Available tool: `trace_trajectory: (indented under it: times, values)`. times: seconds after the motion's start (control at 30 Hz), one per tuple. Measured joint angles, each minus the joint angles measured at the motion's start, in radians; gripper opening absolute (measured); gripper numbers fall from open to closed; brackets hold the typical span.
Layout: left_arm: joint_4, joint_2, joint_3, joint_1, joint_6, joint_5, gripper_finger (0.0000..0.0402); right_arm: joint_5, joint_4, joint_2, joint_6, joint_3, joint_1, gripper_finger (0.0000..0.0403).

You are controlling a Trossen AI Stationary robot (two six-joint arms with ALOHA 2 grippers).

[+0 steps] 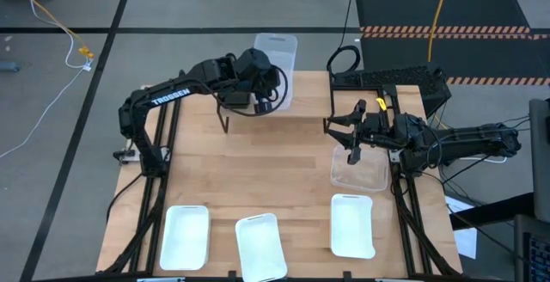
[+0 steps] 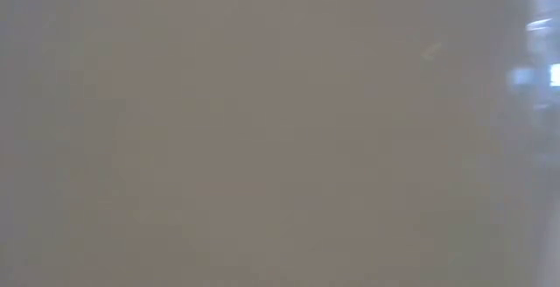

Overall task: Stack baskets on shelf by color
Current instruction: Stack the left transparent bin on top of the other transparent bin on the shelf

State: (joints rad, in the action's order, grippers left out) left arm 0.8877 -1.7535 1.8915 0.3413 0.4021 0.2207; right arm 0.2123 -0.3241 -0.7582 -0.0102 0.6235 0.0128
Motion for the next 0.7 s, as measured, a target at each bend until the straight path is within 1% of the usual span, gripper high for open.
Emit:
trace_trajectory:
  times: [0.2, 0.4, 0.5, 0.7]
  values:
    - [0.000, 0.000, 0.000, -0.042, -0.024, 0.003, 0.0108, 0.000, 0.000, 0.000, 0.001, 0.000, 0.000, 0.0155]
    - [0.009, 0.000, 0.000, -0.082, -0.042, 0.077, 0.0108, 0.000, 0.000, 0.000, 0.004, 0.000, 0.000, 0.0155]
    - [0.021, 0.000, 0.000, -0.088, -0.042, 0.078, 0.0108, 0.000, 0.000, 0.000, 0.004, 0.000, 0.000, 0.0155]
    - [0.101, 0.006, 0.000, -0.083, -0.048, 0.077, 0.0108, 0.000, 0.000, 0.000, 0.004, 0.000, 0.000, 0.0155]
